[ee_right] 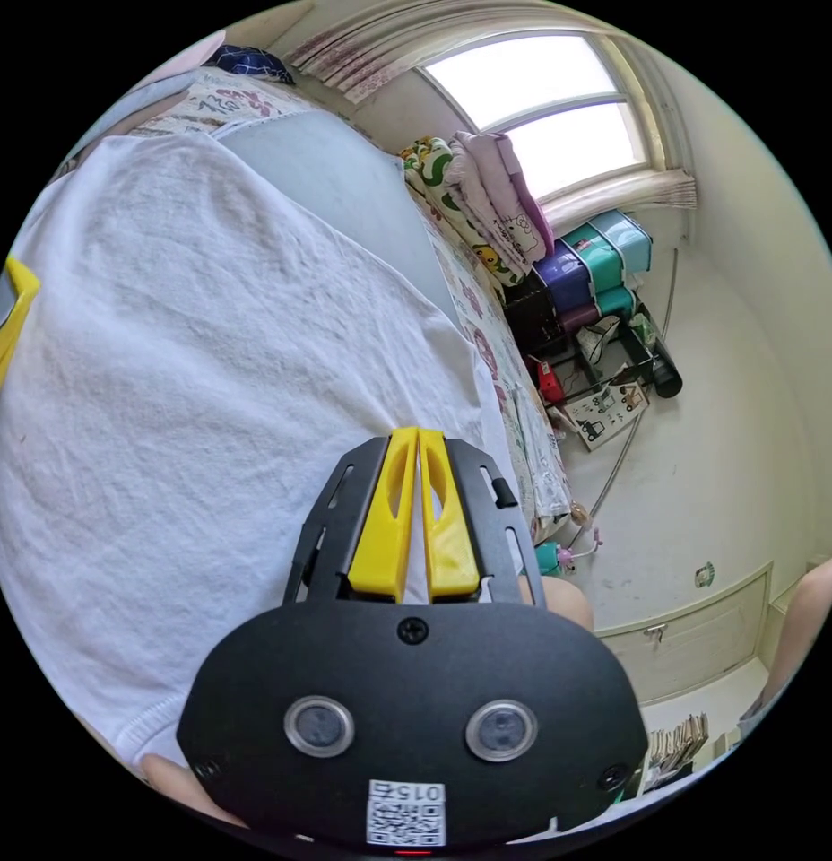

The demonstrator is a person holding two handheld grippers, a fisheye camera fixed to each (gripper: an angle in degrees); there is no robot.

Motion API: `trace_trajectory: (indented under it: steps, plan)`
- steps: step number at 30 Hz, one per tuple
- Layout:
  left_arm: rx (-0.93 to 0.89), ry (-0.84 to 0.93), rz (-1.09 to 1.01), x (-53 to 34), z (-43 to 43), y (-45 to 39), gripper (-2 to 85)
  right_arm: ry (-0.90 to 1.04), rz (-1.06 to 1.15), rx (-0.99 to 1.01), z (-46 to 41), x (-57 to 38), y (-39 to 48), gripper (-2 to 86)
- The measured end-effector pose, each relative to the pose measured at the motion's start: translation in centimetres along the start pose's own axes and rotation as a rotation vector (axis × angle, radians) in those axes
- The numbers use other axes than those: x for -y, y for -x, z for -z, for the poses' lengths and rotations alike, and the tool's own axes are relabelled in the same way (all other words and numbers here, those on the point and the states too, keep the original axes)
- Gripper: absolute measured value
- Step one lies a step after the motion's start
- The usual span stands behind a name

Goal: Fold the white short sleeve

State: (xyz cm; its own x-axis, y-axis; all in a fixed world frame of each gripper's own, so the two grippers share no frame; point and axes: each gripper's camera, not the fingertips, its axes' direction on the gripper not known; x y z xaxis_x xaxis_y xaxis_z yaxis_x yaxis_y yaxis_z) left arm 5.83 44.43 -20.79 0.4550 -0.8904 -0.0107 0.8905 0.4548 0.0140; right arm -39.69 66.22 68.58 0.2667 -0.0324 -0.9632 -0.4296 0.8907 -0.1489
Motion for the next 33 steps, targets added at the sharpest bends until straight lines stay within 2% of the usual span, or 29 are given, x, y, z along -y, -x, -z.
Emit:
trace_trajectory:
  steps: [17,33]
  plan:
    - [-0.022,-0.008,0.004,-1.0,1.3,0.8,-0.9,-0.023,0.008,0.042,4.8,1.2,-7.4,-0.5]
    - [-0.073,-0.026,0.015,-1.0,3.9,1.2,-0.9,-0.038,0.008,0.121,17.0,6.4,-14.3,-0.5]
